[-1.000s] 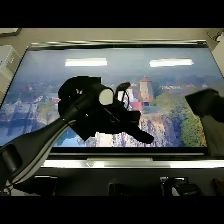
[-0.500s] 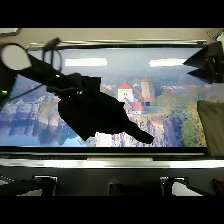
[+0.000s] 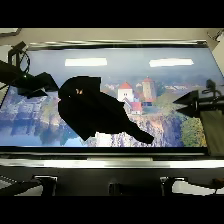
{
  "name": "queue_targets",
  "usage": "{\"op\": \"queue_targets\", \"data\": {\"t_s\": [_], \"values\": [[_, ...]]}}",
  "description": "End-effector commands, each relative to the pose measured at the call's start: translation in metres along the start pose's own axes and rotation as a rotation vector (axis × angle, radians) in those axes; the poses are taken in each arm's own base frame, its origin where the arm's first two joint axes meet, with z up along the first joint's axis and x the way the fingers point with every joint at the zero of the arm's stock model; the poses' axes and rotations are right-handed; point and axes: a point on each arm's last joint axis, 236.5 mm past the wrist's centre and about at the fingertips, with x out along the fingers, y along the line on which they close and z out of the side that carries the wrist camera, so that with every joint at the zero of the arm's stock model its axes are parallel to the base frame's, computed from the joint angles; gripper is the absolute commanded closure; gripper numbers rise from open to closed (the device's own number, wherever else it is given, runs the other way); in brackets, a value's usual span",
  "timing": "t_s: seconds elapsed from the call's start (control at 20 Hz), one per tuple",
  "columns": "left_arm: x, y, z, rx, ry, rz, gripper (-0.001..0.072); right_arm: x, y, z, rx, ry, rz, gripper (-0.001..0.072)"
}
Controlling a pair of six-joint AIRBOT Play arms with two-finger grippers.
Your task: Fold the clothes and pants, and hang the long-sleeved shirts on hangers.
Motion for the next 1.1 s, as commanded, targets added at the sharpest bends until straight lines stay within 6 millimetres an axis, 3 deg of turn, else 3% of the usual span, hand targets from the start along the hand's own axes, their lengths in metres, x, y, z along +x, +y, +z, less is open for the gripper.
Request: {"op": "queue_targets", "data": {"t_s": [0.0, 0.25, 0.45, 0.85, 1.05], "values": [[0.020, 0.016, -0.016, 0.056, 0.076, 0.006, 0.0049, 0.036, -0.046, -0.032, -0.003, 0.072, -0.017, 0.0163], [0.030, 0.025, -0.022, 0.125, 0.106, 0.028, 0.0049, 0.067, -0.098, -0.074, 0.018, 0.147, -0.086, 0.0162], [0.029, 0.034, -0.020, 0.126, 0.101, 0.064, 0.0049, 0.081, -0.114, -0.090, 0.016, 0.156, -0.094, 0.0163], [0.030, 0.033, -0.017, 0.126, 0.089, 0.062, 0.0049, 0.102, -0.121, -0.094, 0.051, 0.082, -0.057, 0.0165], [0.030, 0.032, -0.013, 0.123, 0.071, 0.060, 0.0049, 0.110, -0.122, -0.105, 0.091, 0.092, -0.035, 0.0166]]}}
